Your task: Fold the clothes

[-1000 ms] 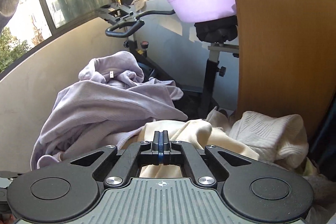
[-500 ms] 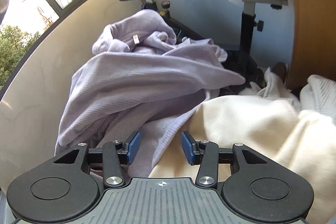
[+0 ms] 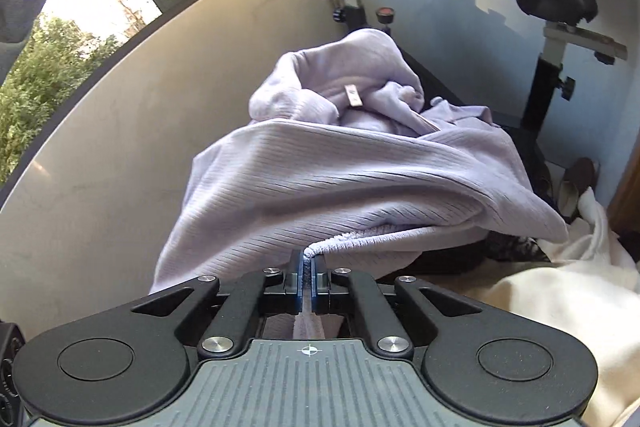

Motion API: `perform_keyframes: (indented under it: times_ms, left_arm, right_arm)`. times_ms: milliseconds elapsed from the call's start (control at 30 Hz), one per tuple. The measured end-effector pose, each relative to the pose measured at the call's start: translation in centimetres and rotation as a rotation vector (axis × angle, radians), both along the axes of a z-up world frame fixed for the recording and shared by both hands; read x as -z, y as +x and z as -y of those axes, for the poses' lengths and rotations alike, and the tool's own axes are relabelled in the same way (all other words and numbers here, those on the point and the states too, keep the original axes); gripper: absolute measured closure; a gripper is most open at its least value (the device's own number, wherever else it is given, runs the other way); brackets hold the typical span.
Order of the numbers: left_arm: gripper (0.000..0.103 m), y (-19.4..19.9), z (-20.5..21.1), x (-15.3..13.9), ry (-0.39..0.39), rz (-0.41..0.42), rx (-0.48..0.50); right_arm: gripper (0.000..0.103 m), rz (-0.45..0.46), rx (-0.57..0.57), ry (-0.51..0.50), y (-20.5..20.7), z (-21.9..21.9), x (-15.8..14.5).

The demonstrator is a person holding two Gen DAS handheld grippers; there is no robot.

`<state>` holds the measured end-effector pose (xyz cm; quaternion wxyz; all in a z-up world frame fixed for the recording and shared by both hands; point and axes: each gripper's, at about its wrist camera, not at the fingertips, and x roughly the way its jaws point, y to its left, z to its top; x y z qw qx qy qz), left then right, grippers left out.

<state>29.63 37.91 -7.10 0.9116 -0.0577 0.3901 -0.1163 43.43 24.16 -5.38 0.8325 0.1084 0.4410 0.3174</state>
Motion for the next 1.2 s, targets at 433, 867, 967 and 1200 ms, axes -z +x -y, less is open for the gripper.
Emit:
perform_keyframes:
  times_ms: [433, 867, 967, 1200]
  left_arm:
    - [0.097, 7.9, -3.5, -0.1, 0.073, 0.058, -0.044]
    - [0.096, 10.3, -7.4, 0.2, 0.016, 0.041, -0.086]
    - [0.096, 10.4, -7.7, 0.1, 0.015, 0.041, -0.075]
    - [0.096, 10.4, -8.1, 0.2, -0.015, 0.037, -0.083]
  right_arm:
    - [0.063, 0.044, 0.096, -0.026, 1.0, 1.5, 1.1]
    - [0.050, 0.098, -0.015, -0.465, 0.8, -4.7, 11.5]
    - [0.067, 0.122, 0.050, -0.539, 1.8, -5.1, 12.7]
    - [0.079, 0.155, 0.142, -0.639, 1.8, -5.0, 13.0]
